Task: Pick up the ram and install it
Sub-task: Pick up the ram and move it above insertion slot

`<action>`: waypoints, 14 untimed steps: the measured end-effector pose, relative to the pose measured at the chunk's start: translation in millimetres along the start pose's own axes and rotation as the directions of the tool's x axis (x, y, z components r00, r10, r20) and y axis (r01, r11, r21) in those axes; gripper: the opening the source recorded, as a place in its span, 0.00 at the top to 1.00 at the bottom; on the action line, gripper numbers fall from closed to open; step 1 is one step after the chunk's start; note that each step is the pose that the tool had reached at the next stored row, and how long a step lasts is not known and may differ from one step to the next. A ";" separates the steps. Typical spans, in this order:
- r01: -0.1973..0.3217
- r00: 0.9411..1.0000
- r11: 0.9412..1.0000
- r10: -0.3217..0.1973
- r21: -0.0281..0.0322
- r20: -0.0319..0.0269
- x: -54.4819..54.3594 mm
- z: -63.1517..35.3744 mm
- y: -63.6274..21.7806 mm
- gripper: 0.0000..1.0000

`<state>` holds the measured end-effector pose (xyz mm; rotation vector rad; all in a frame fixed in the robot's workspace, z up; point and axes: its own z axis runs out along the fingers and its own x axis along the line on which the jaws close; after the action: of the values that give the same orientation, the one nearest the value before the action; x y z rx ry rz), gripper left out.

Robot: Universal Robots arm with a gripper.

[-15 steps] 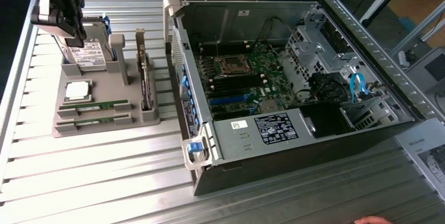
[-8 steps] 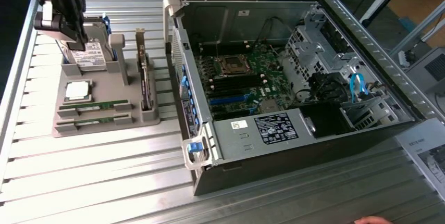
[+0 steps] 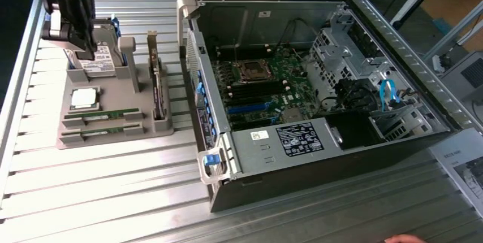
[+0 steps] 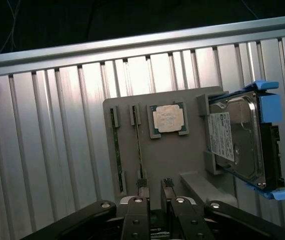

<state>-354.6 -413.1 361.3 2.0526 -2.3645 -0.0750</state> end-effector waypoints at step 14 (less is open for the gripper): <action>0.000 1.000 1.000 0.000 0.000 0.000 0.4 16.5 -0.7 0.76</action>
<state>-354.5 -413.1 344.8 2.0527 -2.3645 -0.0750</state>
